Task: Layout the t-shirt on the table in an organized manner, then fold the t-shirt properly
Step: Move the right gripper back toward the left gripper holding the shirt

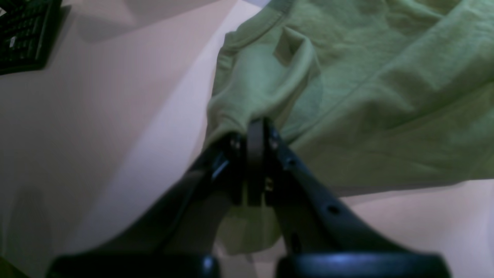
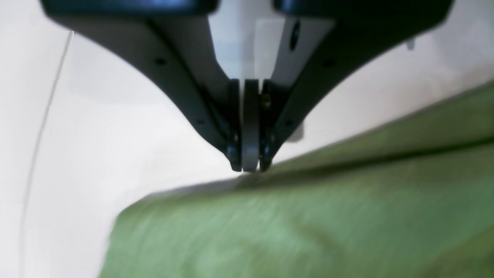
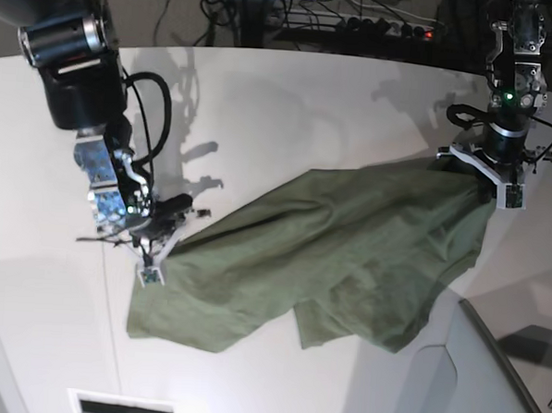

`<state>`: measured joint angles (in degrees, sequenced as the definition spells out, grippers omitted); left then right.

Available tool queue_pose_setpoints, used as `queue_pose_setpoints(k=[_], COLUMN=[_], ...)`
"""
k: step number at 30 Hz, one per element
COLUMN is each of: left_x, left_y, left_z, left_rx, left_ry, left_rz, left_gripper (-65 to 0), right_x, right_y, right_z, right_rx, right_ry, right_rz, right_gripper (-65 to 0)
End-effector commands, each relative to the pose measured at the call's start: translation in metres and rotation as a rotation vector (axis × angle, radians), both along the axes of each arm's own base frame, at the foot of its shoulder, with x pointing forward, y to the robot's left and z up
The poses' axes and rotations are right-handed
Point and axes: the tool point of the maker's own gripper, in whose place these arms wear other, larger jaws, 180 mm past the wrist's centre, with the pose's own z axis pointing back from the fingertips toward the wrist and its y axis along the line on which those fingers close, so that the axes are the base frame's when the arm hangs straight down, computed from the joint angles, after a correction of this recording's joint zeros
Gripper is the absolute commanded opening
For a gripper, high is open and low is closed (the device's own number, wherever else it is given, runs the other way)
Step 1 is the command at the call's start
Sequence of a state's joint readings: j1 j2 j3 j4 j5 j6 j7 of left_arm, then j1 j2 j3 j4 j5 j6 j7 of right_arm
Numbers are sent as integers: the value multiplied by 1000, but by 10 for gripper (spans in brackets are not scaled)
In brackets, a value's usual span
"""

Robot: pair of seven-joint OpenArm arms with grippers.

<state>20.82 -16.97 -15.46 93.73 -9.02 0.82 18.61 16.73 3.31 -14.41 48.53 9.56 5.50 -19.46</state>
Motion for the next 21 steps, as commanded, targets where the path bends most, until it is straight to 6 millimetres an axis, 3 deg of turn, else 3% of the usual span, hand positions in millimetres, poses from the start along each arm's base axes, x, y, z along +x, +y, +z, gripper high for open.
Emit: queue_pose_setpoints(k=[1,7,10,11,16,21], left_x=[7,9,9,8,8,7], left_y=[5,5,4,4,4,4], left_z=[14,17,17,17,16,16], left_rx=[28,30,29,27,27,29], left_ry=[-45,-53,-53,-53,-52,-49], left_rz=[-6,-10,-10,-9,-9,-10], left_gripper=[-650,-650,-650,-650,-650,-650], right_x=[10,-9,-10,-7,4,12], right_y=[4,14,13,14,23,20], right_z=[17,48,46,48,38,28], right_rx=[12,14,17,21,110,129], right_ry=[-51,-66,-56,-56,2,3], right_rz=[8,43,38,35,-4,-29], right_gripper=[-650,-650,-642,-605,-299,-275])
